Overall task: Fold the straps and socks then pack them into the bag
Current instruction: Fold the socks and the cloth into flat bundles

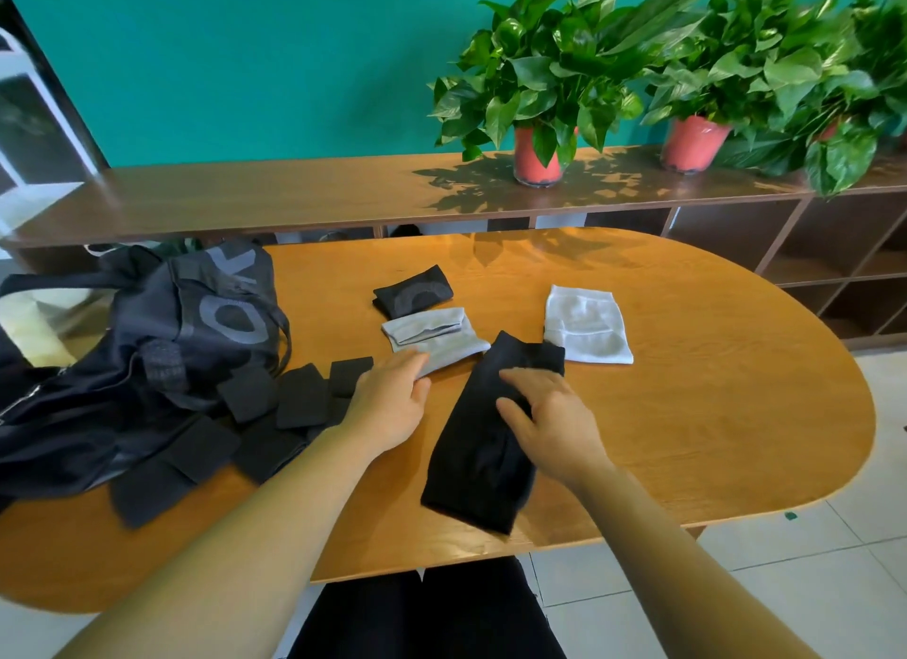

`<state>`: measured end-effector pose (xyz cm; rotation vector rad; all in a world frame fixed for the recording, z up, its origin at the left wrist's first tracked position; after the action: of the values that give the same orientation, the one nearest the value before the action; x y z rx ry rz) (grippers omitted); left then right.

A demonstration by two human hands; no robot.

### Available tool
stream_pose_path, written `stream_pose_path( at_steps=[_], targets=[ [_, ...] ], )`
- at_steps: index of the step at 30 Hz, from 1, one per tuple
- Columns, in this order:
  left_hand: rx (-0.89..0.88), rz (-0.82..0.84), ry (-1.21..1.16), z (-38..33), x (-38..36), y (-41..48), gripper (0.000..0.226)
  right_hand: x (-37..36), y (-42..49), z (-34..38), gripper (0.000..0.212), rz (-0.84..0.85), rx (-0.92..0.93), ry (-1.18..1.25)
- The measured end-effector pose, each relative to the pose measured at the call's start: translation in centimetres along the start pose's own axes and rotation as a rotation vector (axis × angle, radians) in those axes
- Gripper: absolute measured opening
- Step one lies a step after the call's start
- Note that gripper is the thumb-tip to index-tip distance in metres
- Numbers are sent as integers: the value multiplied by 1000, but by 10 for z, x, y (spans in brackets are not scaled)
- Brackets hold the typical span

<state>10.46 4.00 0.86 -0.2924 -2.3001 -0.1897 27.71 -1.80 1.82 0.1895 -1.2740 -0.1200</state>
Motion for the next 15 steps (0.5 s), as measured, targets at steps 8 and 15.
stream_pose_path(
  at_steps=[8, 15],
  targets=[
    [-28, 164, 312, 10, -30, 33, 64, -72, 21, -31, 74, 420, 10, -409],
    [-81, 152, 263, 13, -23, 42, 40, -42, 29, -32, 67, 244, -18, -365]
  ],
)
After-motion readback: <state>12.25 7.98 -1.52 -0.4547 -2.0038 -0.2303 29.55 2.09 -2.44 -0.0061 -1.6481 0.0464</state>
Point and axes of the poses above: each hand's wrist, its own y-axis towards the middle knuckle, its own x-axis out of the back of the hand, z = x × y, the point moved 10 cm from there along y, towards the middle knuckle, and after that the axes turned 15 degrees about -y, right-handed, at the moved point
